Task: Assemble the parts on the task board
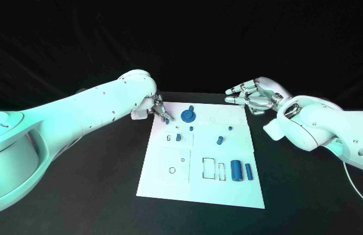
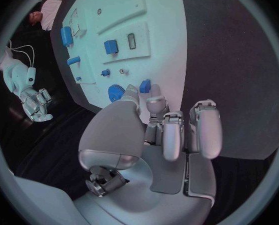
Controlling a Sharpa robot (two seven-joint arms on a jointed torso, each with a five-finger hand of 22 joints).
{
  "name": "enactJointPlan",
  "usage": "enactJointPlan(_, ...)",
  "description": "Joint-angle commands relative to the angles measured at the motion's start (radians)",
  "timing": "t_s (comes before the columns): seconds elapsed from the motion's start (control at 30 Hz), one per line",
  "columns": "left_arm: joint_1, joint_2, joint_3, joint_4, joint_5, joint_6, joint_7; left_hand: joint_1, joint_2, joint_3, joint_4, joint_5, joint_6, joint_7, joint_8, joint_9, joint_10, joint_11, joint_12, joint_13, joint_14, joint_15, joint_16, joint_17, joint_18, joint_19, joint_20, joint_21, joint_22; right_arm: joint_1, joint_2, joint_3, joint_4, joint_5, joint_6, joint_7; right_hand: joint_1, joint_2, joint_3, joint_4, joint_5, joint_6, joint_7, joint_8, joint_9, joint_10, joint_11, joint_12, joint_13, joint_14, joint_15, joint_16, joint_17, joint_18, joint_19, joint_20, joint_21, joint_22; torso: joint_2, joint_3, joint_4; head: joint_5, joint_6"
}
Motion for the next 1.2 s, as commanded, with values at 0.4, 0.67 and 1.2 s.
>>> enactJointPlan(0.4,0.0,0.003,0.0,-0.002,0.044,-0.04,0.051,0.185,0.081,0.117,-0.102,-0.003,-0.008,-0.014,0.011,0.004,0.0,-0.013,-0.004,-0.005,0.104,-0.016,0.002,0.263,-0.001,0.034,-0.014,-0.001,0.086,-0.001,0.004,0.0,-0.002,-0.001,0.023,0.013,0.003,0.0,-0.008,0.002,0.007,-0.006,0.004,0.005,-0.001,-0.008,0.002,-0.004,-0.002,0.014,0.008,-0.006,-0.002,0.02,-0.005,0.0,-0.006,-0.002,0.0,0.0003,-0.0003,0.002,-0.003)
enactJointPlan(0.67,0.0,0.002,0.0,-0.001,0.055,-0.031,0.065,0.249,0.058,0.281,-0.165,-0.003,-0.03,-0.006,0.008,0.006,-0.003,-0.007,-0.026,-0.022,0.104,-0.011,0.002,0.263,-0.002,0.032,-0.016,-0.004,0.086,-0.001,0.003,-0.001,-0.002,-0.001,0.026,0.01,0.003,0.0,-0.009,0.002,0.007,-0.006,0.004,0.005,-0.001,-0.007,0.002,-0.002,-0.001,0.014,0.009,-0.006,-0.002,0.02,-0.006,0.0,-0.007,-0.003,0.0,0.0,0.0001,0.002,-0.006)
enactJointPlan(1.2,0.001,-0.106,-0.003,0.143,0.148,-0.126,0.058,0.112,-0.08,0.643,-0.216,0.003,-0.037,-0.003,0.06,0.044,0.016,-0.006,-0.027,-0.029,0.104,-0.008,0.002,0.263,-0.001,0.034,-0.012,-0.008,0.09,-0.001,0.001,-0.003,-0.003,0.0,0.028,0.006,0.002,0.0,-0.013,0.004,0.009,-0.005,0.004,0.006,-0.001,-0.008,0.002,-0.003,-0.003,0.012,0.009,-0.01,-0.007,0.022,-0.009,0.0,-0.01,-0.008,-0.004,0.0024,0.0036,0.001,-0.003)
